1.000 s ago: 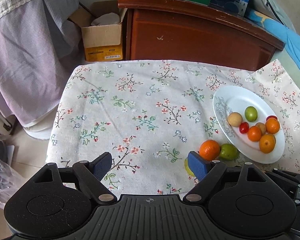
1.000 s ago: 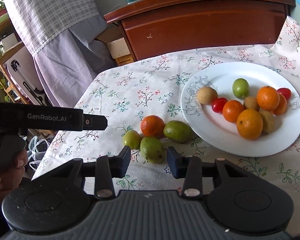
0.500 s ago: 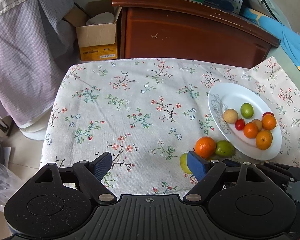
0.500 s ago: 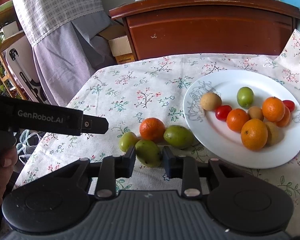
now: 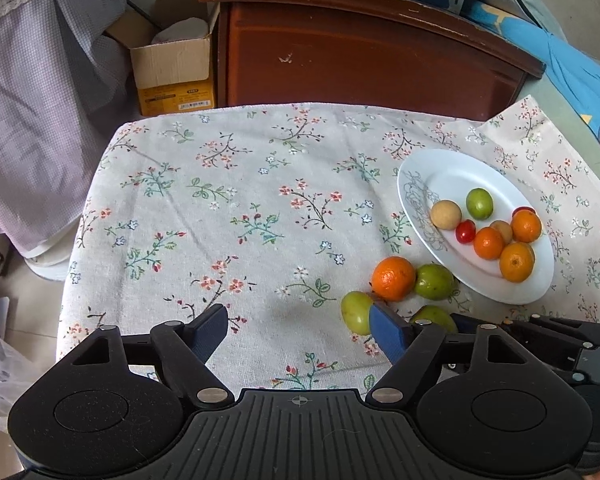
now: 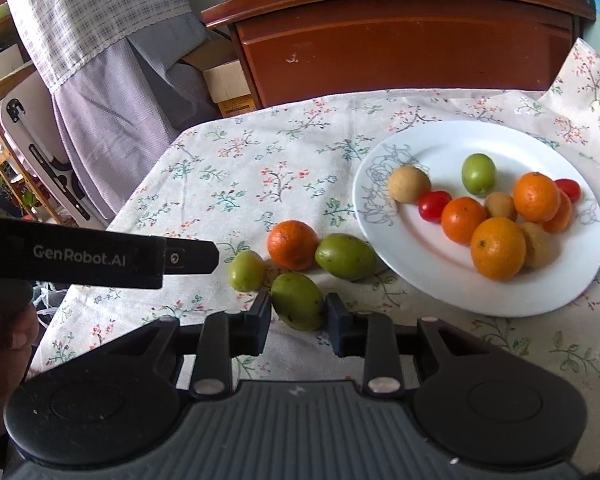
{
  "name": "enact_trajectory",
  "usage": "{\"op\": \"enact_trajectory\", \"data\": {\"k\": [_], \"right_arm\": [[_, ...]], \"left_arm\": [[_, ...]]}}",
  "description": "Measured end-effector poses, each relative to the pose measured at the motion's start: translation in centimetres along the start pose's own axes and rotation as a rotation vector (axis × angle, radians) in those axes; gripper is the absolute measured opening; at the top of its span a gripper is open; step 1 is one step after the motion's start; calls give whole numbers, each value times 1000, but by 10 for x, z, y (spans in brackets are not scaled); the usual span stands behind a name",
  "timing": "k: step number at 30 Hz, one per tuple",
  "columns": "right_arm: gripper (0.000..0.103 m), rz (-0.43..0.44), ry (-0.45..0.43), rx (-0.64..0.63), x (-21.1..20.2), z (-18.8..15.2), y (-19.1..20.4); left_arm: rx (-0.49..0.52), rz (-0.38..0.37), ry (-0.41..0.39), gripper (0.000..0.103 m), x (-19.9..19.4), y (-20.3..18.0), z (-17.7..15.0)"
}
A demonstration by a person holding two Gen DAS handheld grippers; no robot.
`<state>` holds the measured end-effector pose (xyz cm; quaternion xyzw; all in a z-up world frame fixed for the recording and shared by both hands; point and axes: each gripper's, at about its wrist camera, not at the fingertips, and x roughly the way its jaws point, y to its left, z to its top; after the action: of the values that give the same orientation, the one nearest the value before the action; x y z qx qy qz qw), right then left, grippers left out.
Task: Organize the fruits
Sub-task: 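Withdraw both open tools from the plate back to the remaining fruits, then grasp a green lime with the left tool while the right tool grasps a green fruit, then carry both green fruits over the plate and open both tools to release them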
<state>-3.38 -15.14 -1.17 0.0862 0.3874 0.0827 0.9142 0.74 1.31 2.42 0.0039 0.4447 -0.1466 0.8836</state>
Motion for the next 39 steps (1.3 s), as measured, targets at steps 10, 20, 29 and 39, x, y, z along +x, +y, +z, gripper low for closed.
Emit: {"op": "enact_trajectory", "data": {"k": [10, 20, 29, 39], "right_arm": [[30, -32, 20, 83, -30, 7, -17], [30, -30, 25, 215, -43, 13, -47], [30, -31, 1, 274, -42, 18, -59], [30, -17, -33, 320, -49, 22, -68]], "left_arm": [[64, -69, -2, 51, 14, -20, -6], [78, -59, -18, 38, 23, -26, -7], [83, -49, -29, 22, 22, -30, -9], [42, -47, -54, 22, 11, -29, -3]]}}
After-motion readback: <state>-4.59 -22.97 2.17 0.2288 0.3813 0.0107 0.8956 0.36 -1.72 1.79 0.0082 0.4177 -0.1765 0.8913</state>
